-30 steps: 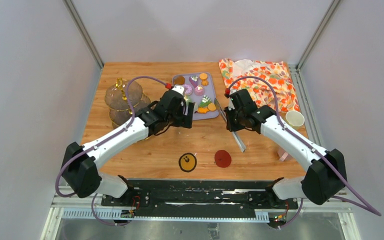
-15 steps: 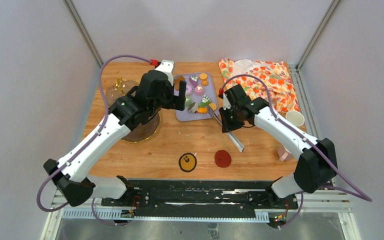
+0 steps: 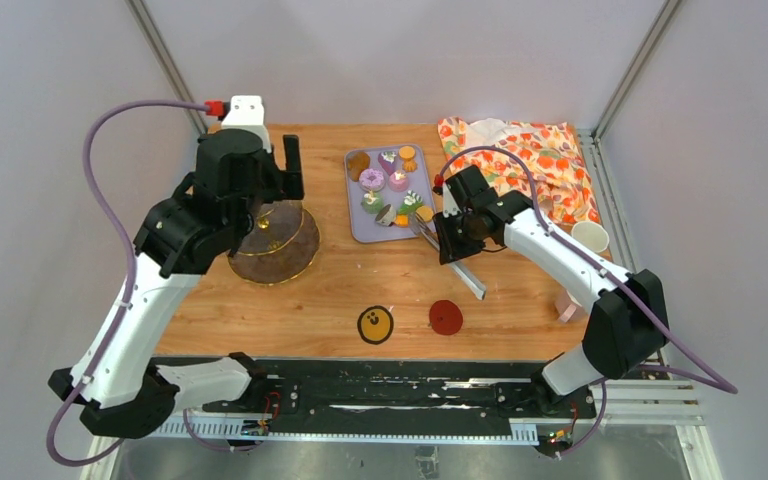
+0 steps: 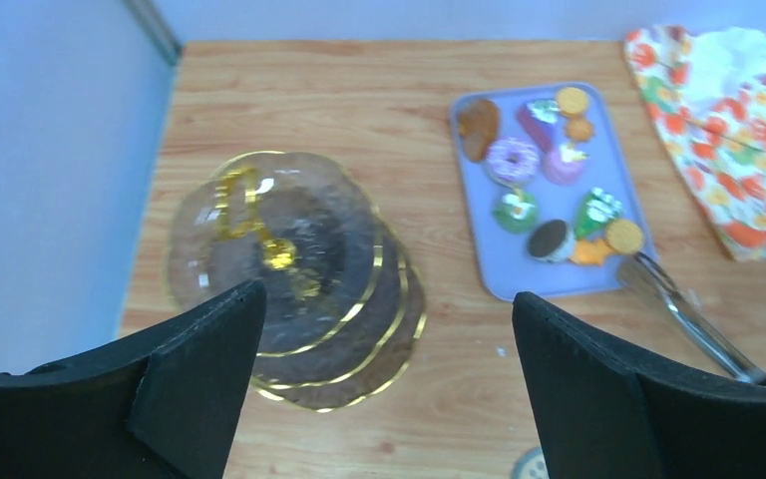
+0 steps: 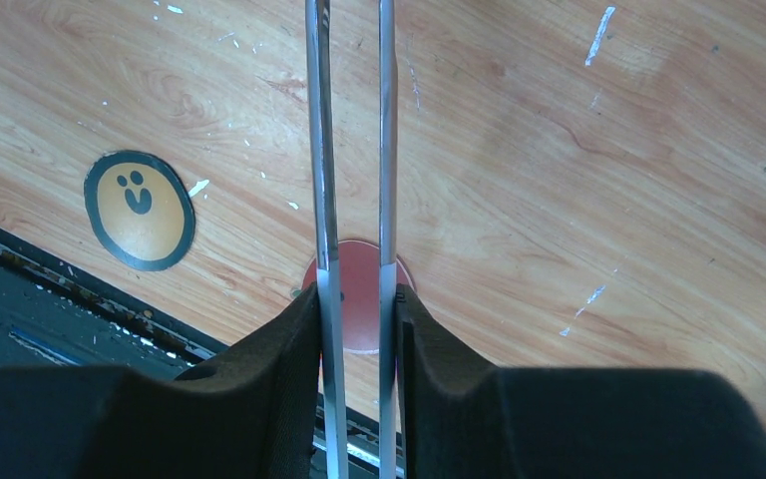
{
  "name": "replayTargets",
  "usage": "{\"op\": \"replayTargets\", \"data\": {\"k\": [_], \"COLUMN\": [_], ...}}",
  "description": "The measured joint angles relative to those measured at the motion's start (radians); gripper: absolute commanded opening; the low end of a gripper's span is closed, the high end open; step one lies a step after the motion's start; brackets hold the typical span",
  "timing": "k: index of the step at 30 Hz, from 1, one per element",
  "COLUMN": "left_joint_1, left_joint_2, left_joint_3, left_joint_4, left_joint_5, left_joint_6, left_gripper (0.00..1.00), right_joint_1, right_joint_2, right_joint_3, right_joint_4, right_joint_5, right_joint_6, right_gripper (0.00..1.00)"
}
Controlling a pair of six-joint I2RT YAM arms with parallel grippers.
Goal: Serve the afternoon tea
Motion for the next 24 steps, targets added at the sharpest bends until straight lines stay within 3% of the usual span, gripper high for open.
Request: {"op": "replayTargets", "data": {"k": [3,6,9,13,20,24], "left_joint_1": [0.049,0.18,0.385,0.446,0.466,0.47], "left_joint_2": [-0.002,0.014,0.056,0.101,0.198,0.212], "left_joint_3": [0.021,0.027,0.016,-0.017,-0.019,-0.019], "left_joint_4": [-0.026,-0.031,-0.014,0.016,0.054,0.065], "left_joint_5": [-0.053,-0.047,0.073,0.164,0.271,0.291], "left_joint_6": [0.025,0.056,0.087,0.116,0.169,0.18], "left_gripper": [0.98,0.99,1.0,0.95,0.7,0.42], "right_joint_1": [0.0,0.0,0.001,0.001,0.001,0.001], "right_joint_2": [0.0,0.0,0.004,0.016,0.021,0.021], "right_joint_3": [0.0,0.0,0.0,0.0,0.0,0.0], "right_joint_4": [0.0,0.001,0.002,0.003,0.005,0.008], "right_joint_5": [-0.001,-0.002,-0.002,-0.002,-0.003,-0.002], "right_joint_6": [0.0,0.0,0.0,0.0,-0.002,-0.002], "right_gripper": [0.29,0.3,0.29,0.3,0.3,0.3]}}
